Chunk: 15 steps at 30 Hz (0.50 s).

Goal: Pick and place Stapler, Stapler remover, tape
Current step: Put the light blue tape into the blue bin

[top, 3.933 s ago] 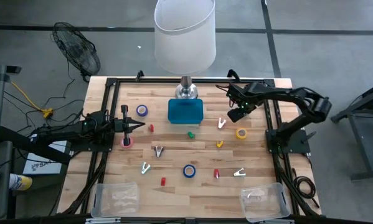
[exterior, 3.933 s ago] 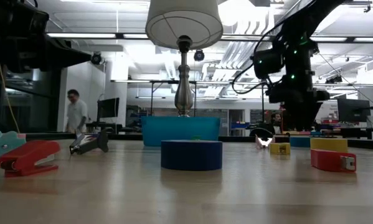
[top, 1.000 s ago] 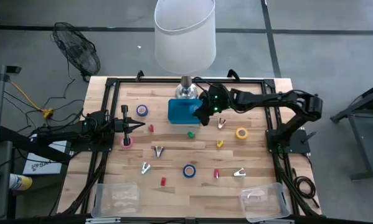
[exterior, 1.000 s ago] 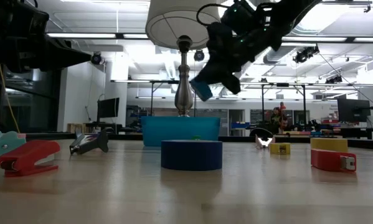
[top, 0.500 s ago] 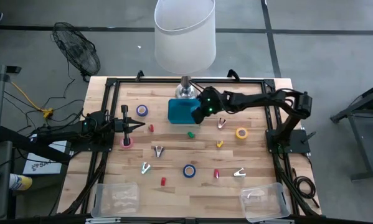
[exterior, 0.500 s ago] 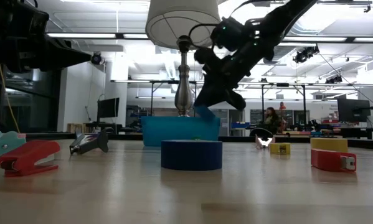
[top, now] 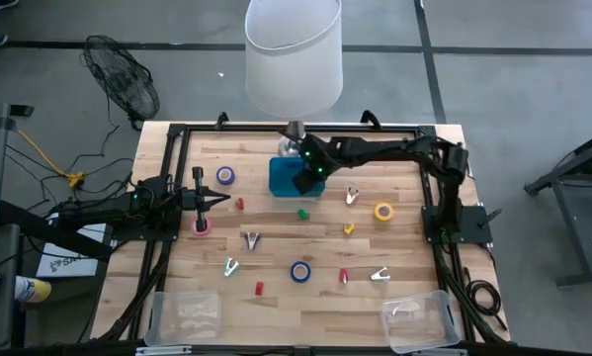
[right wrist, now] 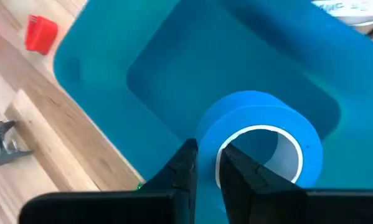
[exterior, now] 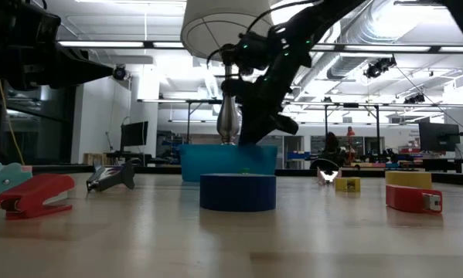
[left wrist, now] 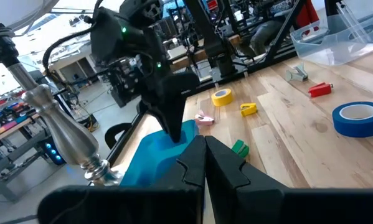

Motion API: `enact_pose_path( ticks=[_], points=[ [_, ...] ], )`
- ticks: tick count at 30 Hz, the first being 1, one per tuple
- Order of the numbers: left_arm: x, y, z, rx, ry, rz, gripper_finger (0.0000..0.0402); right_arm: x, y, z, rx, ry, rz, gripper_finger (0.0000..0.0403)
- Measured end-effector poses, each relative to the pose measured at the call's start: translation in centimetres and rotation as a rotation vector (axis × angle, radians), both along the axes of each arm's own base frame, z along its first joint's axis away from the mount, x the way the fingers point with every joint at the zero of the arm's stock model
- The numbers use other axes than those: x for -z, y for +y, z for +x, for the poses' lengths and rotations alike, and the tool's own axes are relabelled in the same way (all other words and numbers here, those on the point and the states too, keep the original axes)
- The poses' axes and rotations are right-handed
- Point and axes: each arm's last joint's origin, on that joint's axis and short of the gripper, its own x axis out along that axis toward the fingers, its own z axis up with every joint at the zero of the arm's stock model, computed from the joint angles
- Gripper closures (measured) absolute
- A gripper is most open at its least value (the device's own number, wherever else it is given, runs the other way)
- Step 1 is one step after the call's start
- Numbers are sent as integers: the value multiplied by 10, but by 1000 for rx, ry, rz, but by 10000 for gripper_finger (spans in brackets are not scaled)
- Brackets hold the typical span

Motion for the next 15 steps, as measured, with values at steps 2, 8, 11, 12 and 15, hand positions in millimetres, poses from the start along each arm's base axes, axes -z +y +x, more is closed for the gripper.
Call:
enact_pose_path(
  ticks=[2,8,11,12,15],
  points=[
    [0,0,0,0,0,0,400,1,-2,5,0,18,6,363],
    [0,0,0,1,0,0,400,4,-3,7,11,65,9,357],
    [0,0,0,0,0,0,400,5,-3,5,40,89,7,344],
    [0,0,0,0,0,0,400,6,-3,4,42,101,9,340],
    [0,0,0,0,0,0,400,7,-2,2,43,118,14,325]
  ],
)
